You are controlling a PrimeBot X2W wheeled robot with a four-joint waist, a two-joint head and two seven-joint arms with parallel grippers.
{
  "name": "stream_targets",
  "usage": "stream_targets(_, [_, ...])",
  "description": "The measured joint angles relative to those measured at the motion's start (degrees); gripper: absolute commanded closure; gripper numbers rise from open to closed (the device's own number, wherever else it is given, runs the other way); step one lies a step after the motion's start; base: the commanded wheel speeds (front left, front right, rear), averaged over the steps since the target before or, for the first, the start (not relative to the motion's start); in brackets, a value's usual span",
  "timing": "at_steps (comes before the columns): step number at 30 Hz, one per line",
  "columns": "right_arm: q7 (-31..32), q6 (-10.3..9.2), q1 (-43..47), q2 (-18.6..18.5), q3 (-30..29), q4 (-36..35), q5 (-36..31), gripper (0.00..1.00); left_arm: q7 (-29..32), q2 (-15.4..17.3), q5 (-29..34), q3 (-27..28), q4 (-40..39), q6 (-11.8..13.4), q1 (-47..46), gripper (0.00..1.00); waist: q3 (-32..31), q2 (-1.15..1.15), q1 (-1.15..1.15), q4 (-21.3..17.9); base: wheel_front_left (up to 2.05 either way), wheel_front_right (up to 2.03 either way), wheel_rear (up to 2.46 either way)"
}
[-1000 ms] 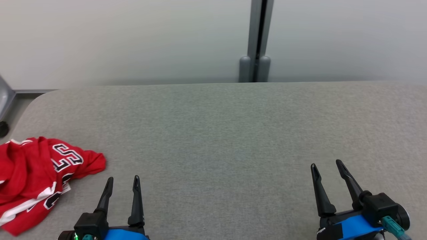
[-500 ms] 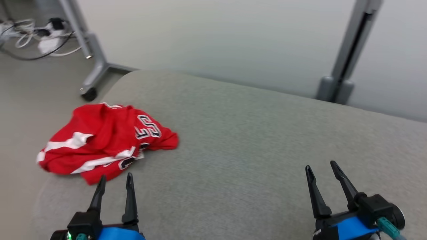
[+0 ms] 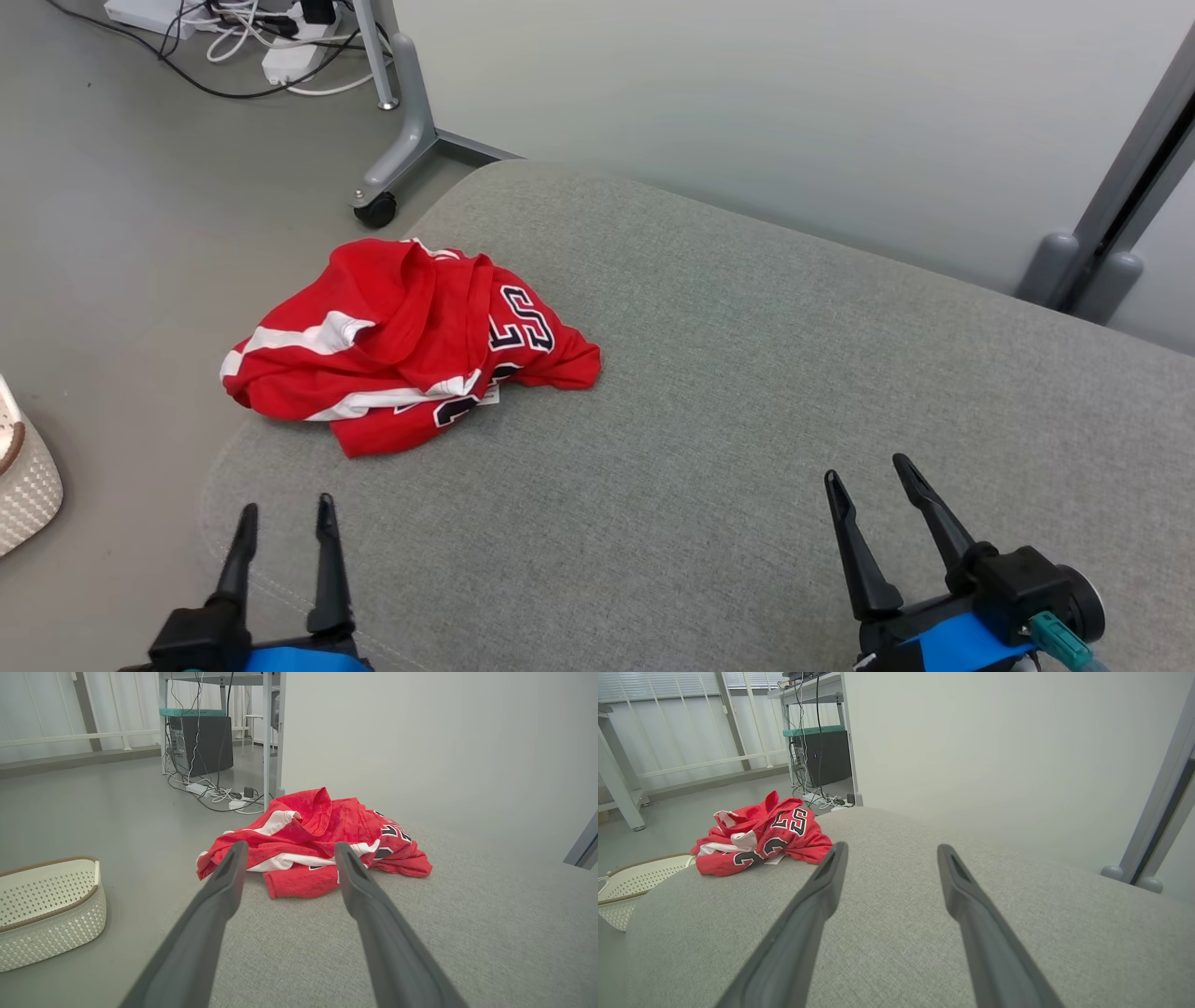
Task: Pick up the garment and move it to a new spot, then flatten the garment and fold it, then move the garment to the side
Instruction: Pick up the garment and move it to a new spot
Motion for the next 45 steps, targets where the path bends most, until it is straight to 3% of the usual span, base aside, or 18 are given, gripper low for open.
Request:
stream_targets(6, [0.0,0.0,-0.2,0.0,-0.3,-0.7,0.0,0.0,0.0,0.0,-0.3,4.5,-2.2,0.7,-0.1,0.0,1.5,0.0,0.0,-1.5,0.0,0.0,0.0])
stream_targets(10, [0.0,0.0,-1.2,0.0,-1.0,-1.8,-0.8,0.0,0.0,1.7,0.1,7.7,-5.7,0.8,-1.9,0.0,3.6,0.0,0.0,-3.0,0.0,0.0,0.0])
stream_targets(16, [0.0,0.0,-3.4,0.0,-1.8,-3.5,-3.6,0.0,0.9,10.0,0.0,12.6,-7.5,-0.1,-12.1,0.0,7.6,0.0,0.01,-5.6,0.0,0.0,0.0])
stream_targets(22, [0.0,0.0,-6.2,0.0,-1.3,-5.0,-6.8,0.0,8.9,19.8,-0.7,13.5,2.8,-2.0,-27.7,0.0,13.2,0.0,0.02,-8.3,0.0,0.0,0.0])
stream_targets(26, [0.0,0.0,-7.6,0.0,-0.6,-5.5,-8.1,0.0,13.2,23.0,-1.6,10.9,13.0,-3.5,-34.8,0.0,16.8,0.0,0.02,-10.2,0.0,0.0,0.0])
stream_targets(35, [0.0,0.0,-8.5,0.0,-1.6,-6.5,-9.7,0.0,18.6,23.8,-3.8,2.4,28.5,-4.7,-37.7,0.0,21.7,0.0,0.02,-12.4,0.0,0.0,0.0])
stream_targets(44, [0.0,0.0,-9.1,0.0,-2.2,-6.7,-9.8,0.0,26.1,24.9,-15.9,-8.0,32.2,-4.8,-37.3,0.0,22.5,0.0,0.01,-12.9,0.0,0.0,0.0])
stream_targets(45, [0.0,0.0,-9.2,0.0,-2.1,-6.7,-9.8,0.0,26.9,25.5,-16.8,-9.0,32.2,-4.8,-37.3,0.04,22.5,0.0,0.0,-12.9,0.0,0.0,0.0])
